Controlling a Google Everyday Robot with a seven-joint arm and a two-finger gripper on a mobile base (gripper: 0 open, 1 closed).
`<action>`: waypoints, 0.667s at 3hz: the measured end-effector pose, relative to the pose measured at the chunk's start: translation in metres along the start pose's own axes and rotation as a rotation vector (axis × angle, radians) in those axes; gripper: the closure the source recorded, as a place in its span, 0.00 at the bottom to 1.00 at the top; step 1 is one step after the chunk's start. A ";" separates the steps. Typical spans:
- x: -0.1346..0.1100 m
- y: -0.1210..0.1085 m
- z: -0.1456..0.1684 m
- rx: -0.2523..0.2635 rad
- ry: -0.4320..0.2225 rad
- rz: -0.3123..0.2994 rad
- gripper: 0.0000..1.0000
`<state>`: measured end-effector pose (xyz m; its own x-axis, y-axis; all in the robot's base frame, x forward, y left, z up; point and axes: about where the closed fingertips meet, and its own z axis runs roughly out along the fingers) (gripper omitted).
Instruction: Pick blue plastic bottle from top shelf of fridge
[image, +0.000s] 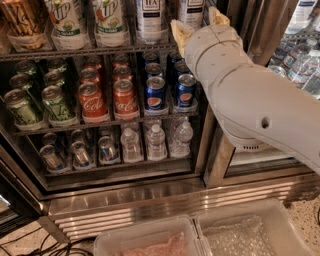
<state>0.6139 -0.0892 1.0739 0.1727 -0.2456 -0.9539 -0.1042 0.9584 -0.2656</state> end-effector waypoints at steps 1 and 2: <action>-0.003 -0.002 0.003 0.010 -0.003 -0.009 0.39; -0.004 -0.004 0.008 0.016 0.000 -0.016 0.39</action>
Offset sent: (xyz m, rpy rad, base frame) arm 0.0189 -0.0064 0.0011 -0.0145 0.0064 -0.0305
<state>0.6218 -0.0908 1.0798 0.1743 -0.2605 -0.9496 -0.0854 0.9567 -0.2781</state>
